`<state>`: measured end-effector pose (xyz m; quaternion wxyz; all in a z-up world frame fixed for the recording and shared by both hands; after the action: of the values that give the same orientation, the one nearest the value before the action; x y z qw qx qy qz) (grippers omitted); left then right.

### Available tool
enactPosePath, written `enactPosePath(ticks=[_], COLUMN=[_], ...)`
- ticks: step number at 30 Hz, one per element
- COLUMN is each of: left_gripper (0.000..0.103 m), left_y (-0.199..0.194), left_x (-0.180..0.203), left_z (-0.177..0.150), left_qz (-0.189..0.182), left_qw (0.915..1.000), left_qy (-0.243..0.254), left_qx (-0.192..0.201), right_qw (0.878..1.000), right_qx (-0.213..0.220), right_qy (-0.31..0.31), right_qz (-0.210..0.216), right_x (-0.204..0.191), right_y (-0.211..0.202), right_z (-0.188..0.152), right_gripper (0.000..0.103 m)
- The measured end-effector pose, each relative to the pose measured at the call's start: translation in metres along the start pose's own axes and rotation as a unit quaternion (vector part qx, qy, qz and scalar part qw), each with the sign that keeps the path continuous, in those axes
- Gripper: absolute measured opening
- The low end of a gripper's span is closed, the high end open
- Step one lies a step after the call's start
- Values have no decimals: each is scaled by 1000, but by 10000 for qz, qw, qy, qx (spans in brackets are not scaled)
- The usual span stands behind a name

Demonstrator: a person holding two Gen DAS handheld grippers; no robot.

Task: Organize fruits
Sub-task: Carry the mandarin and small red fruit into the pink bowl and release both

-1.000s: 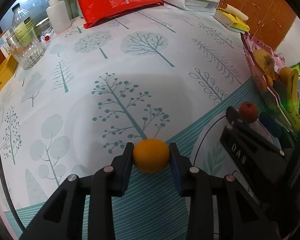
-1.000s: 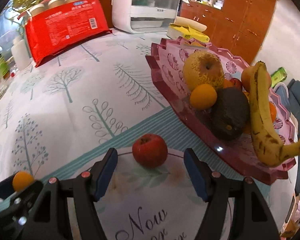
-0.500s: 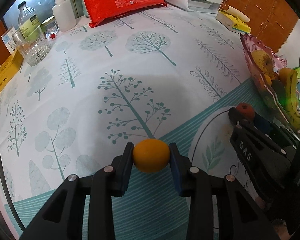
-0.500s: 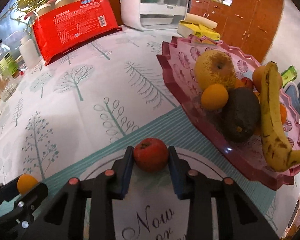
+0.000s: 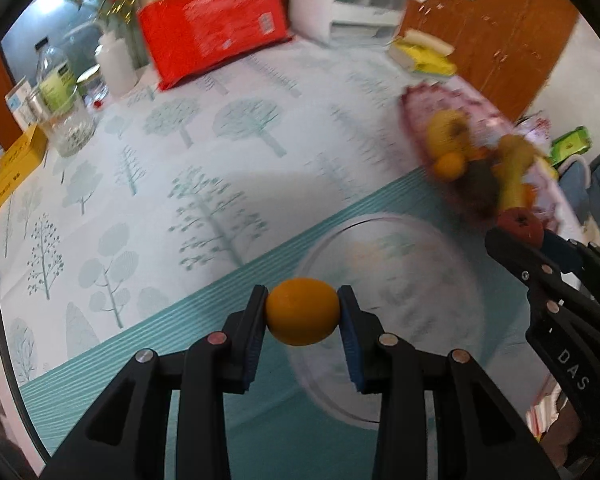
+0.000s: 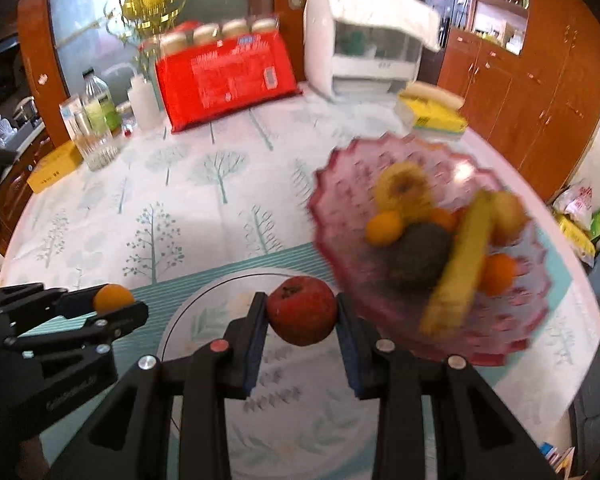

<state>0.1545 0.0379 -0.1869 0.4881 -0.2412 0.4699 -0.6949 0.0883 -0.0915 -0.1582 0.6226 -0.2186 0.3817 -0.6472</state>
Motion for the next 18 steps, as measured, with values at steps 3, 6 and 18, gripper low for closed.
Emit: enactPosePath(ticks=[3,6,18], left_gripper=[33,33,34], left_y=[-27,-52,-100], left_x=[19,42,134], left_z=[9,21,69], left_qz=[-126,-216,0], left_qw=[9996,9984,9961], left_qy=[84,183,267], left_qx=[245,484,836], right_qw=[9998,9994,9984], right_qx=[113,255,553], right_qy=[129,217,118], right_qz=[-31,-84,63], right_x=[18,39,122], right_y=[-26,-53,-111], right_z=[7,18,48], right_gripper=[34,34,34])
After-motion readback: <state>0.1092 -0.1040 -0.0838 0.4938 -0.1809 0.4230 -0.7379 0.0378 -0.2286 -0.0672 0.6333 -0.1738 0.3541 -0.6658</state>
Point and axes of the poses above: each gripper's, at about its wrist camera, not at the fingertips, and y roughly the way its jaws point, x to its right, z to its top, the point moved 5 cm from there along y, roughly the way its jaws point, and after that the axes turned 15 degrees about z, right-handed, at the moved point
